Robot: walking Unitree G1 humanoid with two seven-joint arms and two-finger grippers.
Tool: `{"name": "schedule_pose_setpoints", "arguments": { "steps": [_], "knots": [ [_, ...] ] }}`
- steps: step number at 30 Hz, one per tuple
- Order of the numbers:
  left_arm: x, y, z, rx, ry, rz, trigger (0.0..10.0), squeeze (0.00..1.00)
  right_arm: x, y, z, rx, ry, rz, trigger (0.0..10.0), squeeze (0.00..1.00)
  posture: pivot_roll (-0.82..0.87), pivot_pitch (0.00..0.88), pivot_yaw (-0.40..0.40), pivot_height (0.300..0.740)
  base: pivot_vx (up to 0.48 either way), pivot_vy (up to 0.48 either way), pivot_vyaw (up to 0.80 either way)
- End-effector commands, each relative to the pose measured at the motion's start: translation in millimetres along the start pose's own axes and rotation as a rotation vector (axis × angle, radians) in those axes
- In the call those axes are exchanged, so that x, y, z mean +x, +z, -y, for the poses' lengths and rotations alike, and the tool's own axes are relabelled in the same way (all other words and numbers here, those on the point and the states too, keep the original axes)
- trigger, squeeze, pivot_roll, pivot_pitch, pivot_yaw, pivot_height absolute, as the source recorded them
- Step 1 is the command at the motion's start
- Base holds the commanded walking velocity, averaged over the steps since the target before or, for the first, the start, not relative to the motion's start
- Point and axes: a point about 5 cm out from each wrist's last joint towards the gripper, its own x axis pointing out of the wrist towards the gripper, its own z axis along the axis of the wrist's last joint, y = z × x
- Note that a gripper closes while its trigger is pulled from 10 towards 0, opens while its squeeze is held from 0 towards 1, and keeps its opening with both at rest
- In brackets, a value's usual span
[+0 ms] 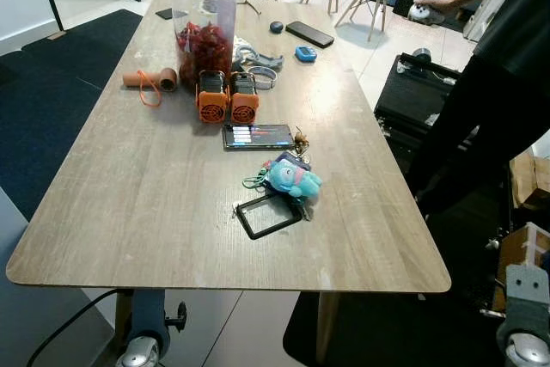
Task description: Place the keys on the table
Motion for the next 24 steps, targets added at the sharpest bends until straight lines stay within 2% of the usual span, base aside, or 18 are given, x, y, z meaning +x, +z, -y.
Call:
{"name": "schedule_pose_setpoints", "arguments": {
  "steps": [1,3,5,6,8,9,10,11,13,14,15,16,19,20,21,23,24],
  "knots": [
    [0.0,1,-0.9,0.015,-0.008,0.003,10.0,0.00,1.3,6,9.1,0.037,-0.034,0.039,10.0,0.00,0.09,0.009,-0.130,0.740,0.000,0.000,0.00],
    [0.3,1,-0.5,0.026,-0.019,0.003,10.0,0.00,3.7,21,18.1,0.088,-0.075,0.120,10.0,0.00,0.09,0.008,-0.123,0.740,0.000,0.000,0.00],
    [0.7,2,2.6,0.052,-0.050,0.006,10.0,0.00,7.4,46,28.1,0.153,-0.107,0.227,10.0,0.00,0.09,0.008,-0.123,0.740,0.000,0.000,0.00],
    [0.7,2,2.6,0.052,-0.050,0.006,10.0,0.00,7.4,46,28.1,0.153,-0.107,0.227,10.0,0.00,0.09,0.008,-0.123,0.740,0.000,0.000,0.00],
    [0.6,3,9.0,0.079,-0.099,0.013,10.0,0.00,11.9,85,32.7,0.218,-0.095,0.358,10.0,0.00,0.08,0.007,-0.113,0.740,0.000,0.000,0.00],
    [0.6,3,9.0,0.079,-0.099,0.013,10.0,0.00,11.9,85,32.7,0.218,-0.095,0.358,10.0,0.00,0.08,0.007,-0.113,0.740,0.000,0.000,0.00],
    [0.6,3,12.2,0.092,-0.122,0.016,10.0,0.00,13.5,110,30.4,0.251,-0.056,0.433,10.0,0.00,0.08,0.006,-0.113,0.740,0.000,0.000,0.00],
    [0.6,3,14.3,0.100,-0.137,0.017,10.0,0.00,13.7,133,26.0,0.284,-0.006,0.499,10.0,0.00,0.08,0.005,-0.114,0.740,0.000,0.000,0.00],
    [0.8,3,15.4,0.105,-0.143,0.015,10.0,0.00,12.0,166,11.2,0.312,0.112,0.575,10.0,0.00,0.07,0.003,-0.113,0.740,0.000,0.000,0.00],
    [0.8,3,15.4,0.105,-0.143,0.015,10.0,0.00,12.0,166,11.2,0.312,0.112,0.575,10.0,0.00,0.07,0.003,-0.113,0.740,0.000,0.000,0.00],
    [0.9,3,15.7,0.105,-0.143,0.013,10.0,0.00,9.6,180,-1.7,0.306,0.194,0.609,10.0,0.00,0.08,0.002,-0.115,0.740,0.000,0.000,0.00],
    [0.9,3,15.7,0.105,-0.143,0.013,10.0,0.00,9.6,180,-1.7,0.306,0.194,0.609,10.0,0.00,0.08,0.002,-0.115,0.740,0.000,0.000,0.00],
    [1.1,3,15.8,0.108,-0.141,0.010,10.0,0.00,-3.7,215,-43.6,0.244,0.431,0.695,10.0,0.00,0.08,0.001,-0.116,0.740,0.000,0.000,0.00],
    [1.1,3,15.8,0.108,-0.141,0.010,10.0,0.00,-3.7,215,-43.6,0.244,0.431,0.695,10.0,0.00,0.08,0.001,-0.116,0.740,0.000,0.000,0.00],
    [1.1,3,15.7,0.109,-0.139,0.009,10.0,0.00,-11.1,223,-62.5,0.206,0.532,0.717,10.0,0.00,0.08,0.000,-0.120,0.740,0.000,0.000,0.00],
    [1.1,3,15.7,0.109,-0.139,0.009,10.0,0.00,-11.1,223,-62.5,0.206,0.532,0.717,10.0,0.00,0.08,0.000,-0.120,0.740,0.000,0.000,0.00],
    [1.0,3,15.4,0.109,-0.137,0.008,10.0,0.00,-20.0,229,-82.5,0.159,0.641,0.736,10.0,0.00,0.08,0.000,-0.120,0.740,0.000,0.000,0.00]
  ]
}}
